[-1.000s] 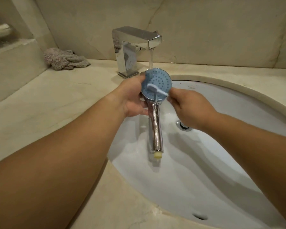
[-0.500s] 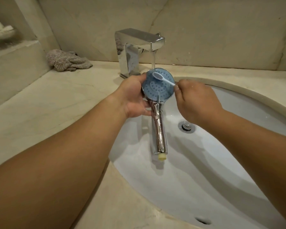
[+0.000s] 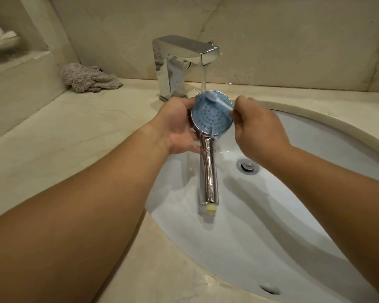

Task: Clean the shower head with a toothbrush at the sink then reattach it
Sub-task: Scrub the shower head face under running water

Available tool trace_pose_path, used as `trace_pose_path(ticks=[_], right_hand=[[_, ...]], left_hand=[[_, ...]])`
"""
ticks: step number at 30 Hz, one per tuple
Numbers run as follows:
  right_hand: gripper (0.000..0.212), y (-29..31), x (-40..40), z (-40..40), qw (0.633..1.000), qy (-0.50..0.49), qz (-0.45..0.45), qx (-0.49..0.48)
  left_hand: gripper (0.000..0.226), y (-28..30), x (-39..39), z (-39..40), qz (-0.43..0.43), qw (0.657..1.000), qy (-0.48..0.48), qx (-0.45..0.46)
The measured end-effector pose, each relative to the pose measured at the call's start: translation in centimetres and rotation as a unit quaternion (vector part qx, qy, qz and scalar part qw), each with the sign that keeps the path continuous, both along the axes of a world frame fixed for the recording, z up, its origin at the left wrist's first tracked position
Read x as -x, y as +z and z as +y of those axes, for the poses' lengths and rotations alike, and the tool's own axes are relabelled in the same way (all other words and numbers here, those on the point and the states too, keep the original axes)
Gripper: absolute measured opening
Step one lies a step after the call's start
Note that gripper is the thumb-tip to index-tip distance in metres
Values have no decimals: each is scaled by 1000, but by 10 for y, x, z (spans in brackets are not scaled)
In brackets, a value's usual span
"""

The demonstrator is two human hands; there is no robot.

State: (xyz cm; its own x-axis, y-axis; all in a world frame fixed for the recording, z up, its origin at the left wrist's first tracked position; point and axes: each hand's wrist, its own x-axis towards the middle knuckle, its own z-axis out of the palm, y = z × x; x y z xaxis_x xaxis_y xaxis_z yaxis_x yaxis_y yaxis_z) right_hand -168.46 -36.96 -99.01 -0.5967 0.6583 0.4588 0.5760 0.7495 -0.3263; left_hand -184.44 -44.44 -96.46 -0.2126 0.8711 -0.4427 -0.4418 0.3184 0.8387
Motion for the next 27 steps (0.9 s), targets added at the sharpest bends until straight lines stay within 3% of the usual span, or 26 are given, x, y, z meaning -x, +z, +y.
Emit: trace_pose_path(ticks=[3,7,11,14,18,22,27], right_hand=[[20,-8,1,-9,997,52,-50,-41],[18,3,2,0,1000,-14,13,5],[22,-9,3,-8,997,37,-49,-38],[19,1,1,3,999,-30,26,14],[20,-10,0,-12,994,58,-78,-44],[13,-3,-1,1,1000,-9,-5,-13],[10,-12,-5,-11,992,62,-88,-65]], left_hand=[[45,-1,2,1,-2,1000,2,2],[44,-2,3,1,-6,1000,1,-1],[45,-2,4,1,-9,1000,5,1],[41,0,1,-1,-5,1000,9,-7],[47,0,3,-1,-8,1000,13,-5],[44,1,3,0,-3,1000,25,-17],[52,-3,7,3,-12,999,28,-12]])
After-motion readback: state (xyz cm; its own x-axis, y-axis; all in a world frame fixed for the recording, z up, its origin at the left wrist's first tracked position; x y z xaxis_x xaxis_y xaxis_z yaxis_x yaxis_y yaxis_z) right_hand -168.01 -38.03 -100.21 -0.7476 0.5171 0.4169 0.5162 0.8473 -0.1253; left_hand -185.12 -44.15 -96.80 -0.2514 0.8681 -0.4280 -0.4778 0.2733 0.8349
